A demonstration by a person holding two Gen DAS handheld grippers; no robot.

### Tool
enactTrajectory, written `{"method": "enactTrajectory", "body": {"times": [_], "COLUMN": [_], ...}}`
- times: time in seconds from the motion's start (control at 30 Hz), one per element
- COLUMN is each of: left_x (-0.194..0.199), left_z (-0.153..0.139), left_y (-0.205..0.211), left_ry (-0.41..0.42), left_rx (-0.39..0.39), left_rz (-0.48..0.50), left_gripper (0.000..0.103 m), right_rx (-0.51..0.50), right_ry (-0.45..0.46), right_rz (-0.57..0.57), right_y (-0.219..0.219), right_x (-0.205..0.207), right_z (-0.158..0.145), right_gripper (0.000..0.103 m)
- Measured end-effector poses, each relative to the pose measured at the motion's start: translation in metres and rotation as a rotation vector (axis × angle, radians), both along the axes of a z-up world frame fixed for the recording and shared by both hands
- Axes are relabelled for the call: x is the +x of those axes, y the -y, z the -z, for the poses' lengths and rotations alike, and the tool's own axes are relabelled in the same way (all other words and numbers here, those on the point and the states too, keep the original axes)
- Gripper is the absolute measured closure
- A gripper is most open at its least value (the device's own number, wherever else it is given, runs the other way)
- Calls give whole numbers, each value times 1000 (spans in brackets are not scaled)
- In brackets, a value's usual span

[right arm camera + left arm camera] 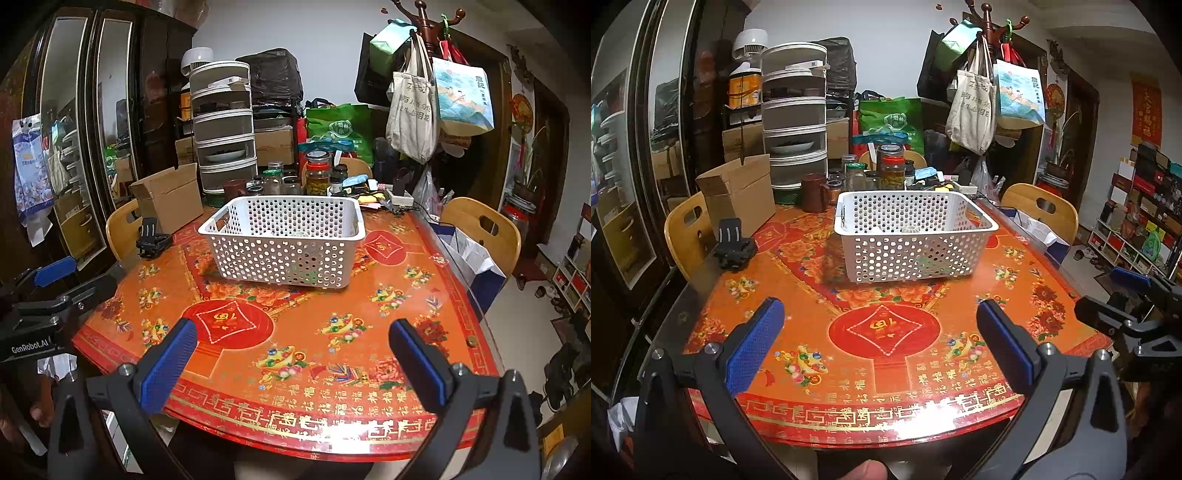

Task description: Organize soft objects

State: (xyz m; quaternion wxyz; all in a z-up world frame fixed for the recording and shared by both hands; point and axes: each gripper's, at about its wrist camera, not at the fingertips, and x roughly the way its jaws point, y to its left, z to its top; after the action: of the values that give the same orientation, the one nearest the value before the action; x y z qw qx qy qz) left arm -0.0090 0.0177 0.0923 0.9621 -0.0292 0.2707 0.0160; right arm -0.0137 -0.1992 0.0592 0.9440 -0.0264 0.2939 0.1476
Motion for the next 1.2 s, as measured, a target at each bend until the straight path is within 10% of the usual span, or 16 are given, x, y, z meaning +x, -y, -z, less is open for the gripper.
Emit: {"method": "enactTrajectory", "body": {"times": [1.2], "left_x": [-2], "left_z": [3], "left_y": [5], "left_ry": [-5], "left_rx": [4], "left_rz": [3], "left_gripper": [0], "right_rx": [4], "right_ry": [3], "right_rz": [-5], "right_y": [-3], "right_x": [-2], "right_z": [1], "right_gripper": [0]}}
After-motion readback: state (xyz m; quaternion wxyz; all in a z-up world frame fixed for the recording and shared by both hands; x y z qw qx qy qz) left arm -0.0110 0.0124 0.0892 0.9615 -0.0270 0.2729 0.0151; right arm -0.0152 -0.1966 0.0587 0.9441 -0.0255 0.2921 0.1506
